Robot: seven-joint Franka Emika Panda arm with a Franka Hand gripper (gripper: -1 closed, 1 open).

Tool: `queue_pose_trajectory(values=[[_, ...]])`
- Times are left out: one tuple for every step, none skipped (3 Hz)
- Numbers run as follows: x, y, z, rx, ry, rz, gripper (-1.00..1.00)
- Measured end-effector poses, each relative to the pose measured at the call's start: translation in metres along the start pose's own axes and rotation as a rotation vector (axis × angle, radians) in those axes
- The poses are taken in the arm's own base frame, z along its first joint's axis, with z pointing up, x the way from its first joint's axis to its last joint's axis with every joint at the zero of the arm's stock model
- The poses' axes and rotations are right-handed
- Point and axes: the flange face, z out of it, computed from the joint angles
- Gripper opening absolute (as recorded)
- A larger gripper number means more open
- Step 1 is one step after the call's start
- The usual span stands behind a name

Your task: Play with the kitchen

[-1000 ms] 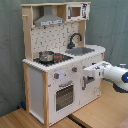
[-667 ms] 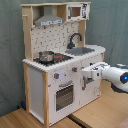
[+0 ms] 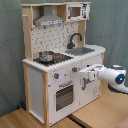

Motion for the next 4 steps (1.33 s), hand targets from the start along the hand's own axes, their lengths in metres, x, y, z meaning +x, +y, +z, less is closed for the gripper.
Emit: queue_pose_trajectory(values=[[-0.008, -0.006, 0.018, -0.009, -0.002, 0.004, 1.0], [0.0, -0.014, 0.033, -0.021, 0.021, 0.023, 1.0], [0.014, -0.007, 0.048, -0.034, 0.041, 0.044, 1.0], [0.018, -0.007, 0.067, -0.047, 0.053, 0.035, 1.0]])
